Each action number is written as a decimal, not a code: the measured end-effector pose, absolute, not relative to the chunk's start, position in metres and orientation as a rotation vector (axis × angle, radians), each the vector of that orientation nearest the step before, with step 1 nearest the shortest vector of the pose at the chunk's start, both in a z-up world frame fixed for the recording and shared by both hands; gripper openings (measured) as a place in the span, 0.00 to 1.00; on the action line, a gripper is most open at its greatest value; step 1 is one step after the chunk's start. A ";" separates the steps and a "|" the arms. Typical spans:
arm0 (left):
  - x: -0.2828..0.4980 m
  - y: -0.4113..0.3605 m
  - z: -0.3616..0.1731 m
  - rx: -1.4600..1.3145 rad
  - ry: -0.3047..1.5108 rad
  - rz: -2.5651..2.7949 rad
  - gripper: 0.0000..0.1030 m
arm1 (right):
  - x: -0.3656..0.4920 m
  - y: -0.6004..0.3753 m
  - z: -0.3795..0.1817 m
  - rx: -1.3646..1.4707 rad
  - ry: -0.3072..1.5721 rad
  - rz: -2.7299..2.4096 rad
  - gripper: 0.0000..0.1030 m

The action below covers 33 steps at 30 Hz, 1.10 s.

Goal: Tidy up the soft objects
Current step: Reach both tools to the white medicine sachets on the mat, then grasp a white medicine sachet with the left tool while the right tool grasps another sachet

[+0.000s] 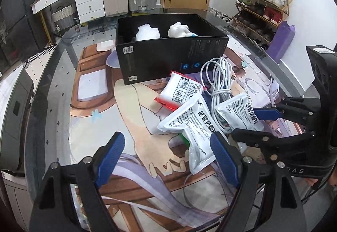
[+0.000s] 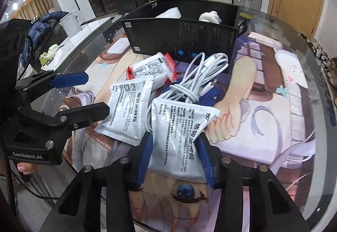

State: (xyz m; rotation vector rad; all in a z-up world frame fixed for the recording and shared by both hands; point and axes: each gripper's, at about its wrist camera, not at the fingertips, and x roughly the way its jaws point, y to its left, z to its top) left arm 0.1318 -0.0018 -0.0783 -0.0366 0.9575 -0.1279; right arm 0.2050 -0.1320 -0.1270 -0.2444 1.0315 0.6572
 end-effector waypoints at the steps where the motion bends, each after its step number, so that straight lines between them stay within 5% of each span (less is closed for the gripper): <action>1: 0.132 -0.004 -0.078 -0.043 0.957 -0.130 0.81 | 0.206 -0.136 -0.126 -0.247 1.027 0.651 0.42; 17: 0.159 -0.051 -0.098 0.033 0.992 -0.092 0.82 | 0.209 -0.167 -0.126 -0.217 1.038 0.624 0.42; 33: 0.139 -0.001 -0.100 -0.006 1.033 -0.106 0.82 | 0.210 -0.152 -0.130 -0.254 1.031 0.614 0.42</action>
